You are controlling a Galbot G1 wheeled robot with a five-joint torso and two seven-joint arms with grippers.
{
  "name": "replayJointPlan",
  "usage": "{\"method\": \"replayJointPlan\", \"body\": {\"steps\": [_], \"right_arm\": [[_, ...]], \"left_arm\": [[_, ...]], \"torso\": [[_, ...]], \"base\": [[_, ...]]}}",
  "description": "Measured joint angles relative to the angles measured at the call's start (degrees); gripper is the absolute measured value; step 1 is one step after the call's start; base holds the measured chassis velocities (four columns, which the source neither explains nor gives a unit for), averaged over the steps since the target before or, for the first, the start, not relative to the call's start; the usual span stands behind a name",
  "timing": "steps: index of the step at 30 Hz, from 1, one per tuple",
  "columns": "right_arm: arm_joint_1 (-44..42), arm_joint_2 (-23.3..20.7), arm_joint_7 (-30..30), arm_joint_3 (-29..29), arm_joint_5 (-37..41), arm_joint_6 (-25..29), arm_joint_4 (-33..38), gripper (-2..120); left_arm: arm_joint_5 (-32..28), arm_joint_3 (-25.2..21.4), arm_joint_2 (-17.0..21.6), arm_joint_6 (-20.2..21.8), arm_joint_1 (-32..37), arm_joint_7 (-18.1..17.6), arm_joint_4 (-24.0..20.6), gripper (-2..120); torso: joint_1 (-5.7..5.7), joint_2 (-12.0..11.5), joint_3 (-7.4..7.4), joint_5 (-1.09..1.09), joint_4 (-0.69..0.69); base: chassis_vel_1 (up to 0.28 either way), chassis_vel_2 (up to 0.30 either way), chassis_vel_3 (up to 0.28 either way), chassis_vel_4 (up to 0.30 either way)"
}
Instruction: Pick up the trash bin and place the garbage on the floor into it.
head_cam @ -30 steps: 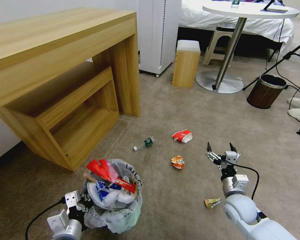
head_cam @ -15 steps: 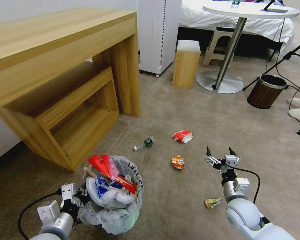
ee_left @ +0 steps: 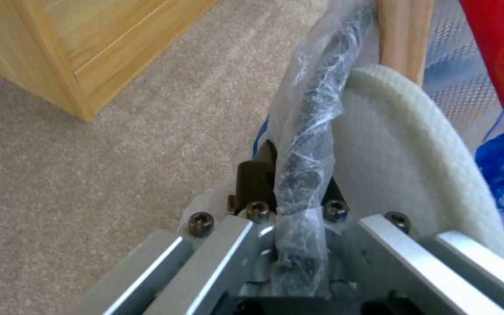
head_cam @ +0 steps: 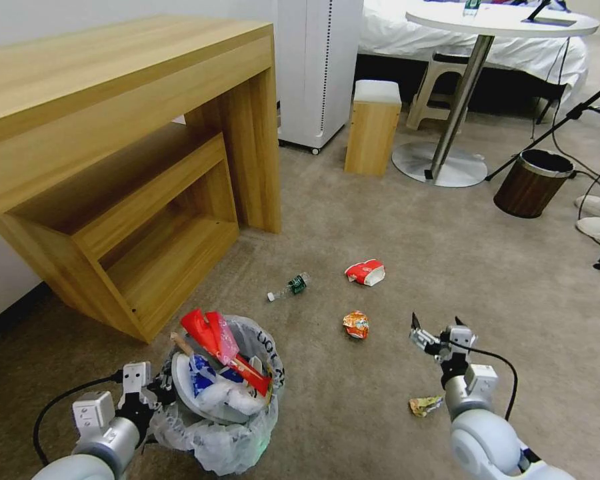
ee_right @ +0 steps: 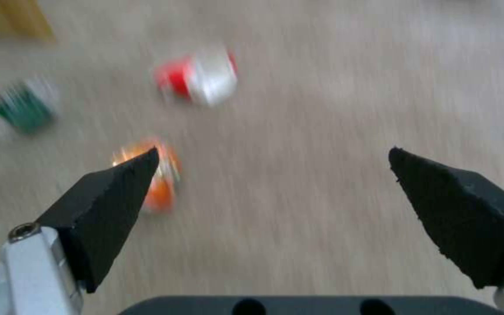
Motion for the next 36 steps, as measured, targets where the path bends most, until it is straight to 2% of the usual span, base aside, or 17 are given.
{"method": "replayJointPlan", "body": {"steps": [4, 15, 21, 32, 36], "right_arm": [[-3.14, 0.96, 4.9, -1.02, 4.52, -3.26, -1.55, 100], [-4.51, 4.62, 10.21, -0.52, 11.54, -4.77, -5.18, 100], [-2.88, 7.05, 9.47, 0.2, 11.58, -3.89, -10.15, 97], [4.14, 10.02, 5.78, -2.81, 8.54, -1.17, -19.94, 91], [5.78, 11.04, 5.04, -3.94, 7.58, -0.46, -22.6, 85]], "left_arm": [[0.02, 0.74, -0.22, -0.73, -0.83, -0.14, 0.66, 0], [0.07, 1.88, -0.96, -1.44, -1.86, -0.43, 1.3, 0], [0.26, 2.14, -1.45, -1.93, -1.83, -0.41, 1.41, 0], [0.41, 2.15, -2.23, -2.51, -1.28, -0.4, 0.97, 0], [0.46, 2.32, -2.52, -2.68, -1.24, -0.39, 0.97, 0]], "torso": [[0.0, 0.0, 0.0, 0.0, 0.0], [0.0, 0.0, 0.0, 0.0, 0.0], [0.01, 0.0, 0.0, 0.01, -0.01], [0.01, 0.0, 0.0, 0.0, 0.0], [0.01, 0.0, 0.0, 0.01, 0.0]], "base": [[0.0, 0.0, 0.0, 0.0], [0.0, 0.0, 0.0, 0.0], [0.0, 0.0, 0.0, 0.0], [0.0, 0.0, 0.0, 0.0], [0.0, 0.0, 0.0, 0.0]]}}
